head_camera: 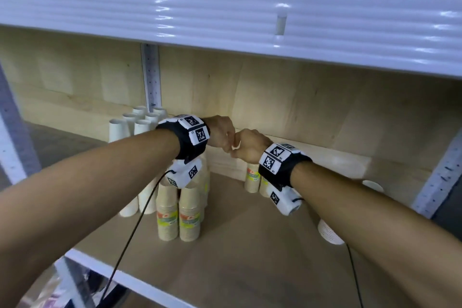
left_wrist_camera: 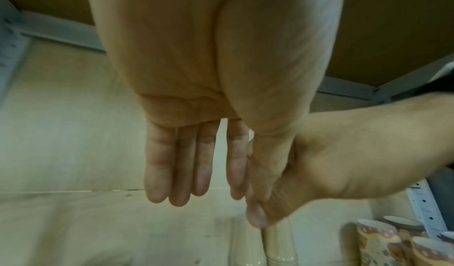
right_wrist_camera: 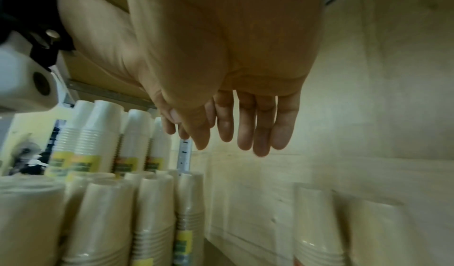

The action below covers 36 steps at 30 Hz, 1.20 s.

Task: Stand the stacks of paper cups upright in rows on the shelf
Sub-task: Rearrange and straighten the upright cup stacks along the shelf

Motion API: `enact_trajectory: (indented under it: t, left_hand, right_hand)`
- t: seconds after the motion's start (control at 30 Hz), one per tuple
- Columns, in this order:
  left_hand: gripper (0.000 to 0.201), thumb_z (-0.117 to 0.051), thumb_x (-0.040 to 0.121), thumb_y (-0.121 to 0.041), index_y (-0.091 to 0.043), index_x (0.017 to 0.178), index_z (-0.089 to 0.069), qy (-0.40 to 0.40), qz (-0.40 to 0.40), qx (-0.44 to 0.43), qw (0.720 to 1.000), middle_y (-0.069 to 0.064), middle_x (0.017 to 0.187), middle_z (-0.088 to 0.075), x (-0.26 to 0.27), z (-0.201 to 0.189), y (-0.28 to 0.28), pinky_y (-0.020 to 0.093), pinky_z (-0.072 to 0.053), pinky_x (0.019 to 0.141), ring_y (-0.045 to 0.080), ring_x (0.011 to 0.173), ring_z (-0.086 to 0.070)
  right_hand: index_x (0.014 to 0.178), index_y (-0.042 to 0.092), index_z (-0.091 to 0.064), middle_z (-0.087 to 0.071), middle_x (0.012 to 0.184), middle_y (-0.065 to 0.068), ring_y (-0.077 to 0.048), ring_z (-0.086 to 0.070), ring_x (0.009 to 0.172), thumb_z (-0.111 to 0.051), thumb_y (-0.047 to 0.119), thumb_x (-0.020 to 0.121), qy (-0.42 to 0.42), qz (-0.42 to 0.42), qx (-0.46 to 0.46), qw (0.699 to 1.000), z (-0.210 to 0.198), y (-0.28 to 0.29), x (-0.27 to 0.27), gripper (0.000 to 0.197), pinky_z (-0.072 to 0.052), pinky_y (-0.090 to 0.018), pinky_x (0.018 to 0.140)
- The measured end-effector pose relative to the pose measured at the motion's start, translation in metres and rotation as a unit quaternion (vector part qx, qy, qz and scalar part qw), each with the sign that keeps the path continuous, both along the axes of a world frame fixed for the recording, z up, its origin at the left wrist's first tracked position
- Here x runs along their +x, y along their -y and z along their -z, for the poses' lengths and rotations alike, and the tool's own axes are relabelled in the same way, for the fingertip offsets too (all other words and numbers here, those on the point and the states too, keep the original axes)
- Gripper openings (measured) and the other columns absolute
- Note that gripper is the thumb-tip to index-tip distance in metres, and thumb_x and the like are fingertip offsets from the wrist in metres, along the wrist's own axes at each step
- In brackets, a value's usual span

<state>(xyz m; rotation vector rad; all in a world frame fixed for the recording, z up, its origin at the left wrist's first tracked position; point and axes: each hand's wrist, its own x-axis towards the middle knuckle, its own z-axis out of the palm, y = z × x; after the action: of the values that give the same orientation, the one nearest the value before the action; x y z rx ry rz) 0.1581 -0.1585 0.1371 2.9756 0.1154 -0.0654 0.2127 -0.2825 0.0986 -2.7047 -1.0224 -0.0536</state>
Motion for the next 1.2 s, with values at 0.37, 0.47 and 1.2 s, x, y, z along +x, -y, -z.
enact_trajectory:
  t: [0.37, 0.47, 1.2]
  left_hand:
    - [0.031, -0.066, 0.089, -0.024, -0.005, 0.113, -0.07, -0.103, -0.065, 0.079, 0.989, 0.011, 0.103, -0.07, -0.086, 0.0, -0.056, 0.008, -0.04, 0.046, 0.015, 0.075, -0.053]
    - [0.015, -0.069, 0.086, -0.021, -0.013, 0.098, -0.073, -0.117, -0.087, 0.053, 0.988, 0.007, 0.087, -0.068, -0.097, 0.011, -0.064, 0.016, -0.043, 0.05, 0.017, 0.069, -0.054]
    - [0.03, -0.074, 0.077, -0.016, -0.015, 0.107, -0.071, -0.109, -0.086, -0.033, 0.99, 0.007, 0.104, -0.07, -0.108, 0.051, -0.058, 0.043, -0.062, 0.077, 0.026, 0.087, -0.071]
  right_hand:
    - [0.105, 0.014, -0.07, -0.065, 0.104, -0.001, -0.019, -0.061, 0.095, -0.072, 0.031, 0.083, -0.074, -0.138, -0.055, 0.986, -0.006, -0.052, -0.078, 0.028, -0.044, -0.026, 0.07]
    - [0.093, 0.016, -0.063, -0.058, 0.085, 0.002, -0.018, -0.057, 0.081, -0.072, 0.027, 0.079, -0.073, -0.137, -0.07, 0.985, 0.003, -0.058, -0.087, 0.02, -0.04, -0.023, 0.058]
    - [0.098, 0.006, -0.071, -0.071, 0.101, -0.007, -0.022, -0.067, 0.094, -0.078, 0.024, 0.08, -0.094, -0.125, -0.083, 0.984, 0.029, -0.058, -0.089, 0.026, -0.056, -0.033, 0.079]
